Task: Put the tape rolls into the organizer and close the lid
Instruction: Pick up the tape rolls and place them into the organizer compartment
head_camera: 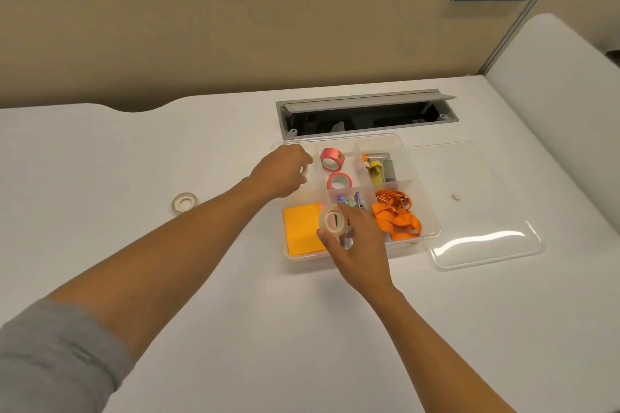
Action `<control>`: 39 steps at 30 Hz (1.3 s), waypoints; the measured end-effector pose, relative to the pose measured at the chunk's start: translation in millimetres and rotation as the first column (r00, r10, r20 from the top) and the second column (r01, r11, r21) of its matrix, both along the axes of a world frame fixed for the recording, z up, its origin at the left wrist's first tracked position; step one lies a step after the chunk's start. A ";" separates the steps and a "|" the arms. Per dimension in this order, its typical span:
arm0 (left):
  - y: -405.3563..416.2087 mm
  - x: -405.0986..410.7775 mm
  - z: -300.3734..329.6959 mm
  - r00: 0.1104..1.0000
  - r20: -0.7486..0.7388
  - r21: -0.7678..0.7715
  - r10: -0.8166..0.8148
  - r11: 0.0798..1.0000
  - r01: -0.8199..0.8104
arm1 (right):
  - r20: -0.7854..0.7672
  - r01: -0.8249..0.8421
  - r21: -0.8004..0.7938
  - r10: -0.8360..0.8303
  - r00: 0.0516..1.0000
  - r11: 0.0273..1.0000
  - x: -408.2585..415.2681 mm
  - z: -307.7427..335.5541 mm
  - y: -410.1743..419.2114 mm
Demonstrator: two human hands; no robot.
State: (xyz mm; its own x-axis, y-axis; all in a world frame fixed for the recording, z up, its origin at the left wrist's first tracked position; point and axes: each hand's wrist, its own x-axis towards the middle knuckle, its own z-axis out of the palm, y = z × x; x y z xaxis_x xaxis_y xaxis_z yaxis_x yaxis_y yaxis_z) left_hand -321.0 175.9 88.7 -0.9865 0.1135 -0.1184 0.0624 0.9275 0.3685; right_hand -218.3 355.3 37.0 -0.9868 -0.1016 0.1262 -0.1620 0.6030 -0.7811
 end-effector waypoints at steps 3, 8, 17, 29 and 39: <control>6.4 -18.7 -9.1 0.996 0.090 -0.029 -0.007 1.000 0.009 | 0.014 0.002 -0.017 -0.002 1.000 1.000 -5.6 -0.8 6.0; 12.2 -34.2 -28.3 0.968 0.250 -0.060 -0.012 0.998 0.027 | 0.033 0.014 -0.038 -0.013 0.999 0.999 -12.2 0.1 10.3; 9.2 -41.9 -40.3 0.967 0.252 -0.046 0.026 0.999 -0.015 | 0.067 -0.006 -0.019 0.007 0.998 1.000 -19.9 0.0 7.5; -30.1 10.5 -31.3 0.854 0.027 0.388 0.520 0.782 -0.488 | 0.068 -0.078 0.054 0.074 0.995 0.995 -77.5 19.9 -23.3; -33.0 31.0 -32.7 0.802 0.312 0.552 0.509 0.590 -0.589 | 0.130 -0.177 0.357 0.139 0.982 0.917 -145.3 13.7 -89.6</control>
State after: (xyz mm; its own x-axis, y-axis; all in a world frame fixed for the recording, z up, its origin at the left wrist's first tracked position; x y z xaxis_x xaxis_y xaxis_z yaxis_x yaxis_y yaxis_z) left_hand -290.0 142.9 56.0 -0.8698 -0.3611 -0.3363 -0.4604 0.3486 0.8164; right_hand -363.6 265.7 50.7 -0.9596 -0.2775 -0.0477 -0.2116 0.8225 -0.5279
